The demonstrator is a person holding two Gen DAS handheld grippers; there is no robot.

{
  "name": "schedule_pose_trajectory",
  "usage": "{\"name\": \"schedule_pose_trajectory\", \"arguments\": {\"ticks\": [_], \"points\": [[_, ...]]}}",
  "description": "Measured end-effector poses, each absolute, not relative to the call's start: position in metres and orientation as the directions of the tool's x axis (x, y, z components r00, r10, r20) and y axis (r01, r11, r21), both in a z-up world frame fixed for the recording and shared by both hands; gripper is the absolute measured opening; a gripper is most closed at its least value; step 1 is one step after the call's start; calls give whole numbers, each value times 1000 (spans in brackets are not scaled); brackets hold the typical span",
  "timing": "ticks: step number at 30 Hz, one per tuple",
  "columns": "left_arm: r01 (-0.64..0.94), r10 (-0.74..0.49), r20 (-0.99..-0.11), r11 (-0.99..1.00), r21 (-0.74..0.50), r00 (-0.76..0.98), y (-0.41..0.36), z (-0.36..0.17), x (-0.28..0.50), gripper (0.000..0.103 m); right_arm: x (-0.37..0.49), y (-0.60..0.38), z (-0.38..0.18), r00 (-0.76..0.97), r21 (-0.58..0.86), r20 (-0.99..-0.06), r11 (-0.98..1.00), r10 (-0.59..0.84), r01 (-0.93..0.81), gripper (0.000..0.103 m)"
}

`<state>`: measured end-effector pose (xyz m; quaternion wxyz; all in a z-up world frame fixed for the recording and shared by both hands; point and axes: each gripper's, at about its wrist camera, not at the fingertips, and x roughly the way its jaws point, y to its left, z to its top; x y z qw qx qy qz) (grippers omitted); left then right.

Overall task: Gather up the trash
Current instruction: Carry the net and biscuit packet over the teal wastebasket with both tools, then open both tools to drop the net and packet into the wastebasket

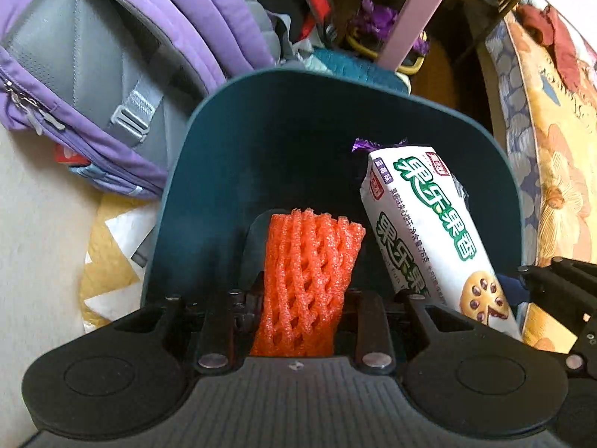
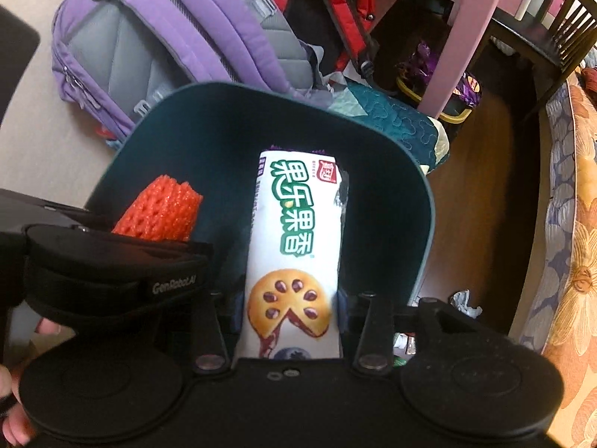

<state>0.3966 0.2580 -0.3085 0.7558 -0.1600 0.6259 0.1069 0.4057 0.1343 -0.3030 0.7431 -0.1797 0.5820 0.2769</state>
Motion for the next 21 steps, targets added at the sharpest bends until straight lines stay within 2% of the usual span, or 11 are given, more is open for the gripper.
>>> {"name": "schedule_pose_trajectory", "arguments": {"ticks": [3,5,10,12,14,21], "points": [[-351,-37,-982,931,-101,183,257,-312,395,37,404,135,-307,174,43,-966,781,191,-623,46],[-351,-21,-984,933,-84,179,258,-314,394,47,404,134,-308,178,38,-966,788,186,-615,48],[-336,-34,-979,936,-101,199,259,-312,392,50,401,129,-307,191,24,-966,793,176,-608,50],[-332,-36,-977,937,-106,212,259,-309,389,56,398,127,-303,215,6,-961,790,174,-613,53],[-332,-29,-975,937,-104,222,259,-305,386,65,394,124,-299,223,6,-958,788,181,-615,56],[-320,-70,-955,933,-165,289,257,-281,371,67,371,109,-272,255,10,-942,781,216,-624,62]]}}
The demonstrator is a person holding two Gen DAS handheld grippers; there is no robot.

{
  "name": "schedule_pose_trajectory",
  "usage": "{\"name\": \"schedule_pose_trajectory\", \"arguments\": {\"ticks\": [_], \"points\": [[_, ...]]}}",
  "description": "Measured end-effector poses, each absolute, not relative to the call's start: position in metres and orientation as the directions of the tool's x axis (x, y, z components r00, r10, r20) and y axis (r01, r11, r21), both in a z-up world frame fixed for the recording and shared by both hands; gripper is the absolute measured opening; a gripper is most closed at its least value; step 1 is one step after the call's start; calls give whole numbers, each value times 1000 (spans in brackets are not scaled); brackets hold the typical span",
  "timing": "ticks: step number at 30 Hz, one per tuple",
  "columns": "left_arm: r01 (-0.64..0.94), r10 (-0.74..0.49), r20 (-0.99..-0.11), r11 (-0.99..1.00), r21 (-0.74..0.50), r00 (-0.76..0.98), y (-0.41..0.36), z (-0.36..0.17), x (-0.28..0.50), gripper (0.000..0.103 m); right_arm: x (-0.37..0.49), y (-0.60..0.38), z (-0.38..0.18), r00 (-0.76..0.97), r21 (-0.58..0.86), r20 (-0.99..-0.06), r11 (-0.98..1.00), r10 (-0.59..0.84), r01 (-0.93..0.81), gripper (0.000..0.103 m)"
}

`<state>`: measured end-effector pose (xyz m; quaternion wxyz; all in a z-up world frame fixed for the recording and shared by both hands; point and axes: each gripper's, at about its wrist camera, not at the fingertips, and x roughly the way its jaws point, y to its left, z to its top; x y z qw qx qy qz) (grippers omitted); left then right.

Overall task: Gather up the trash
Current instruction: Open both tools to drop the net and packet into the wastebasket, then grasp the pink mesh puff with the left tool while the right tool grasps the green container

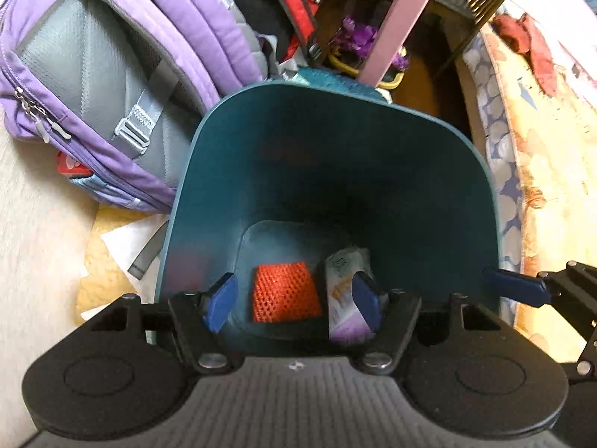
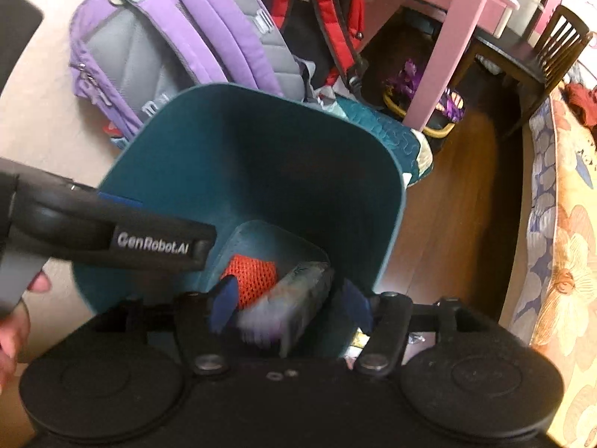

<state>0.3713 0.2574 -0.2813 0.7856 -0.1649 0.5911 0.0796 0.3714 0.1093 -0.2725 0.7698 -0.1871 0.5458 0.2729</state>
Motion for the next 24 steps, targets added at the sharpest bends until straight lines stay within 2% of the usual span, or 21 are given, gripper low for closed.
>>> {"name": "schedule_pose_trajectory", "arguments": {"ticks": [4,7,9,11,18,24], "points": [[-322,-75,-935,927,-194,345,251,-260,358,67,355,96,-247,283,28,-924,784,257,-620,63],[-302,-83,-912,928,-217,401,244,-241,346,73,344,80,-229,300,51,-910,798,284,-600,63],[-283,-76,-897,934,-217,436,237,-228,339,73,337,68,-217,319,65,-898,809,302,-585,64],[-259,-81,-882,940,-223,464,228,-215,331,73,328,55,-205,343,67,-886,818,312,-572,70],[-176,-101,-841,958,-226,531,192,-181,303,79,303,-6,-172,420,85,-850,869,318,-487,74],[-122,-128,-833,966,-228,538,153,-177,289,81,283,-67,-172,454,81,-843,904,287,-420,84]]}}
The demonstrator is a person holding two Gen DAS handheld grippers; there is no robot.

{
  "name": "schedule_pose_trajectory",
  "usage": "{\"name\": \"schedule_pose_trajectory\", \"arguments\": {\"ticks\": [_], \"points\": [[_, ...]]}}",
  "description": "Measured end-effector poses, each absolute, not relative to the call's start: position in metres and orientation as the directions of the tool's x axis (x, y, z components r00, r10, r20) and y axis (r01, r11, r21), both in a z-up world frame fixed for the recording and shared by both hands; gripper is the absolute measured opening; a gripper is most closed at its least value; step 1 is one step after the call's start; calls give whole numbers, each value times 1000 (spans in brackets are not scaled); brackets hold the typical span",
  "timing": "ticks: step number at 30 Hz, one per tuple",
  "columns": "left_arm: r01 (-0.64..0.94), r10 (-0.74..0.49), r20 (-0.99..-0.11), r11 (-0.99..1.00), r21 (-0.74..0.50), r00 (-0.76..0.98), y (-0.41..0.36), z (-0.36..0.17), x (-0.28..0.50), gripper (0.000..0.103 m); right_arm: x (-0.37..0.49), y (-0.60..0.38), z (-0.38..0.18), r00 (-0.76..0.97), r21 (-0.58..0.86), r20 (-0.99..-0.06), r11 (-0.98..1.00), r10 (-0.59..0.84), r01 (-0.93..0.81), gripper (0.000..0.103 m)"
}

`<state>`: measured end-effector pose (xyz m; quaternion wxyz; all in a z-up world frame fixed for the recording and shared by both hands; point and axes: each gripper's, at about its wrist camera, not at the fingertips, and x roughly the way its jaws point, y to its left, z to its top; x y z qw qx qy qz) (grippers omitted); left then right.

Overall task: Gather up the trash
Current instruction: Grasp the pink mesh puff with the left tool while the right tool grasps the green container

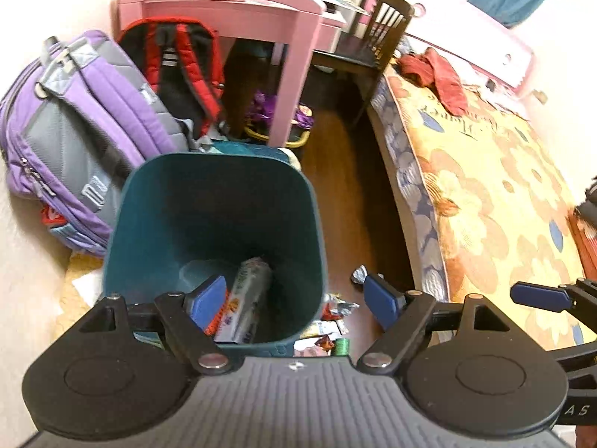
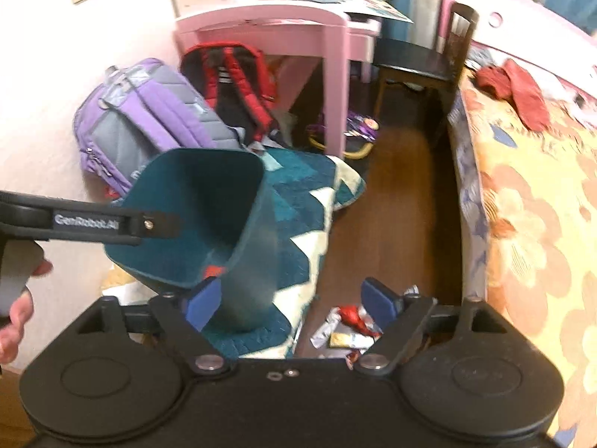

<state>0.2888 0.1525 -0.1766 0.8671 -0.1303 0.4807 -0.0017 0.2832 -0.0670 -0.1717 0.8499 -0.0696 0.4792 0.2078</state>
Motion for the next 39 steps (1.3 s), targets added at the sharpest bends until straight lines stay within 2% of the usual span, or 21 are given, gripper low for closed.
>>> {"name": "schedule_pose_trajectory", "arguments": {"ticks": [8,13,25,34,39], "points": [[-101,-152,-834,966,-240,530,90,-213,287,89,288,-145,-221,445,77,-860,925,250,-372,92],[-94,-165,-854,966,-241,494,45,-269,293,90,303,-186,-277,404,65,-888,928,221,-366,92],[-163,-154,-896,957,-241,417,-37,-466,298,90,347,-252,-467,316,83,-934,961,167,-263,92],[-193,-92,-949,969,-155,303,-84,-629,302,90,368,-271,-617,216,127,-961,970,172,-205,91],[-262,-68,-964,955,-137,256,-90,-709,307,90,380,-271,-700,141,138,-976,975,164,-176,90]]}}
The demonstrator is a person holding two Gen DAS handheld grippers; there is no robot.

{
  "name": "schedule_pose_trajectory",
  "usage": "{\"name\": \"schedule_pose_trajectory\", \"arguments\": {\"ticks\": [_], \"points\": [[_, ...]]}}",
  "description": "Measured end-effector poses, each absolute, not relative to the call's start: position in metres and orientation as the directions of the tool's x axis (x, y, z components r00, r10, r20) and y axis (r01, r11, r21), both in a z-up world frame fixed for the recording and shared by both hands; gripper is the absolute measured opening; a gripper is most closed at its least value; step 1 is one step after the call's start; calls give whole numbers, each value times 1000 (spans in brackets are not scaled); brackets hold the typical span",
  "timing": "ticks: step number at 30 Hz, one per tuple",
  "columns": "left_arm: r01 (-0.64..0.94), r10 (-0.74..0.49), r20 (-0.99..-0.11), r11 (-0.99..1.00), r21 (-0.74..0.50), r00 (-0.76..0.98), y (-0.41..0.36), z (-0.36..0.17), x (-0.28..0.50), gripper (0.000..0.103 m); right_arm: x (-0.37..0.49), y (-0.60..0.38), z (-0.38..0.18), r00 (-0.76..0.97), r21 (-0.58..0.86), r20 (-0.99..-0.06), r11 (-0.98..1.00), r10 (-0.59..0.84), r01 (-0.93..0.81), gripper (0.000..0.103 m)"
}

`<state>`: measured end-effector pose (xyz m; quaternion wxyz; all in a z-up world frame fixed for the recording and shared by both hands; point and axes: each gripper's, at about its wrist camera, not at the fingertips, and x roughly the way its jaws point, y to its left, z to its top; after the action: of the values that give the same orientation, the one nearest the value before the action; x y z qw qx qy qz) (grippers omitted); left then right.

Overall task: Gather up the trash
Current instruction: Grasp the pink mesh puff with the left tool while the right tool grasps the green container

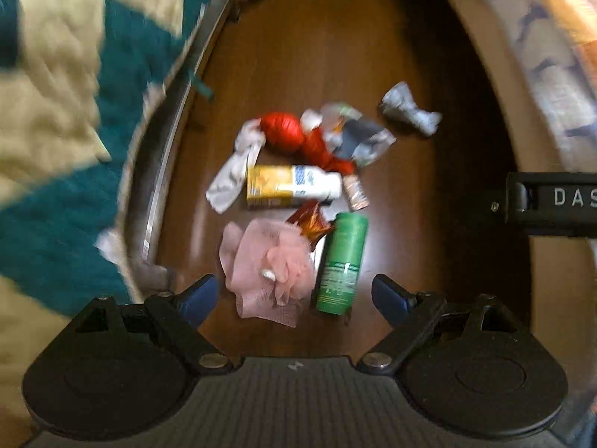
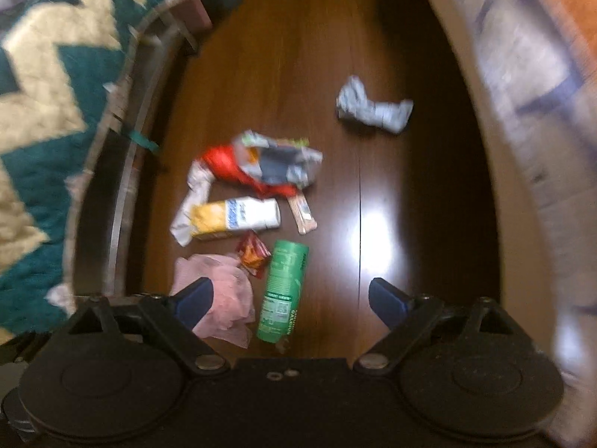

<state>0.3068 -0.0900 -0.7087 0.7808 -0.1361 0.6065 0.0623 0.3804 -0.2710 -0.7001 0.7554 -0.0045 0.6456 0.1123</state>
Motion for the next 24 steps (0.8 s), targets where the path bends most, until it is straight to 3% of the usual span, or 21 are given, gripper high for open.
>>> {"name": "schedule_pose_trajectory", "arguments": {"ticks": [6,11,24], "points": [[-342,-41,-977,933,-112,208,-85,-793,320,90,391,-262,-790,97,114,-986,978,133,-177,89],[-311,-24,-985,947,-76,169,-92,-842,326,90,396,-253,-846,61,129,-988,975,142,-181,87],[-292,-32,-989,954,-74,146,-90,-902,335,89,405,-234,-914,-3,153,-988,976,154,-153,82]]}}
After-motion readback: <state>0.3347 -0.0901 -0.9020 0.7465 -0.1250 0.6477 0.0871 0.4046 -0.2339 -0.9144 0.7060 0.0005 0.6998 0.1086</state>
